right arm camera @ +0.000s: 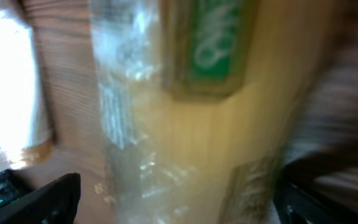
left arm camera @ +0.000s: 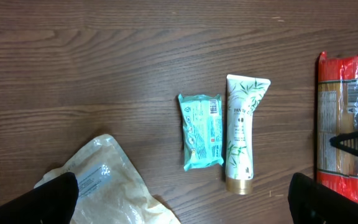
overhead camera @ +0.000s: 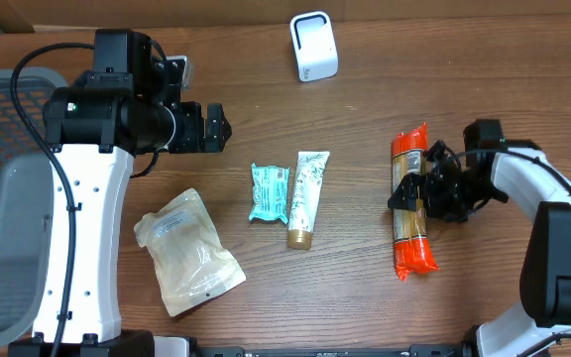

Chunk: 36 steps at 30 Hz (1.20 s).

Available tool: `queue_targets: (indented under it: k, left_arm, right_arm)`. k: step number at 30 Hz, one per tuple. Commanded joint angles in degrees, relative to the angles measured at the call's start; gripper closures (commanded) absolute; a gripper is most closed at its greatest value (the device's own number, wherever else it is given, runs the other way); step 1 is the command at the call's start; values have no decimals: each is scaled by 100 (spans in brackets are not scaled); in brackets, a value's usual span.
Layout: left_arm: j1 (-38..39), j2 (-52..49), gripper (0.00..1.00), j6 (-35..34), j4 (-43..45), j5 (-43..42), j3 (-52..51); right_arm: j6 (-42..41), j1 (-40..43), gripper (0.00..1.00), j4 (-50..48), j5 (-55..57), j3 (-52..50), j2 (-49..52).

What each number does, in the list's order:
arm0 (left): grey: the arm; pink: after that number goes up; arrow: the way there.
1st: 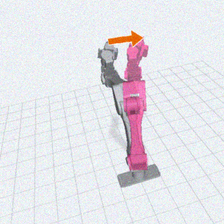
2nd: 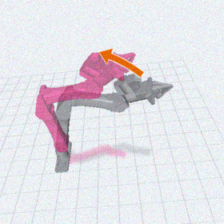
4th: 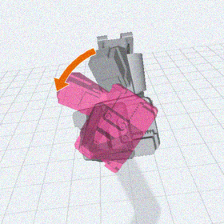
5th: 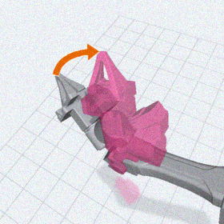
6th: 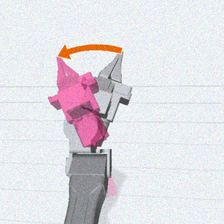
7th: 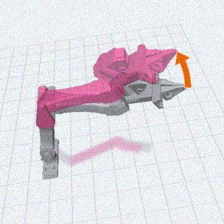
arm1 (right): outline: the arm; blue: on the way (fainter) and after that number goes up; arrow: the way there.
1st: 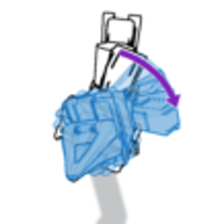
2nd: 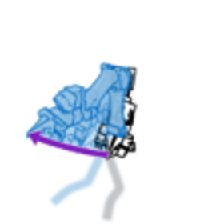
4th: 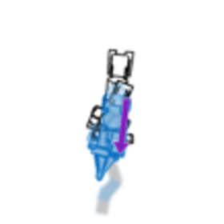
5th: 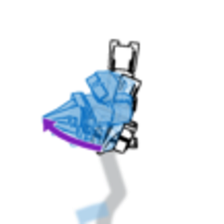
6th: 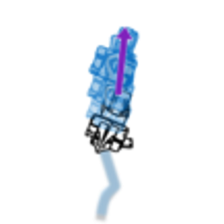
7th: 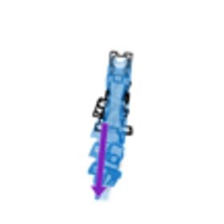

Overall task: Scan the item barcode
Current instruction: 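Grasp the spaghetti package with the right gripper and lift it upright, then carry the spaghetti package to the white scanner and hold its barcode there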

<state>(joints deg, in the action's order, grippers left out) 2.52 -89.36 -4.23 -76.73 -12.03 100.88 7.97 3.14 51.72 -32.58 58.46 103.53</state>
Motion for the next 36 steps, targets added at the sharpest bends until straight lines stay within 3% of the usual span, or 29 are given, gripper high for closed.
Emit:
queue_targets:
  k: [1, 6, 9, 14, 20, 28, 33, 35, 36]
  left_arm:
    - [-9, 136, 0, 107, 7, -90, 164]
    - [-9, 136, 0, 107, 7, -90, 164]
    - [-9, 136, 0, 107, 7, -90, 164]
    - [-9, 136, 0, 107, 7, -90, 164]
    - [-9, 136, 0, 107, 7, -90, 164]
    - [-9, 136, 0, 107, 7, -90, 164]
    - [-9, 136, 0, 107, 7, -90, 164]
    - [-9, 136, 0, 107, 7, -90, 164]
    - [-9, 136, 0, 107, 7, -92, 164]
  right_arm:
    - [105, 2, 3, -234, -103, -302, -20]
    - [103, 2, 57, -382, -175, -435, -22]
    - [85, 2, 74, -455, -393, -433, -22]
    - [-66, 9, 87, -258, -459, -101, -42]
    - [-120, -107, 93, 848, 66, 1058, -267]
    - [-2946, -1539, 96, 1687, 4743, 1858, -450]
    - [-3499, -2643, 96, 1790, 5751, 1768, -33]
    - [-3497, -2924, 82, 1816, 5788, 1768, 138]
    - [-3499, -3067, 66, 1821, 5777, 1768, 205]
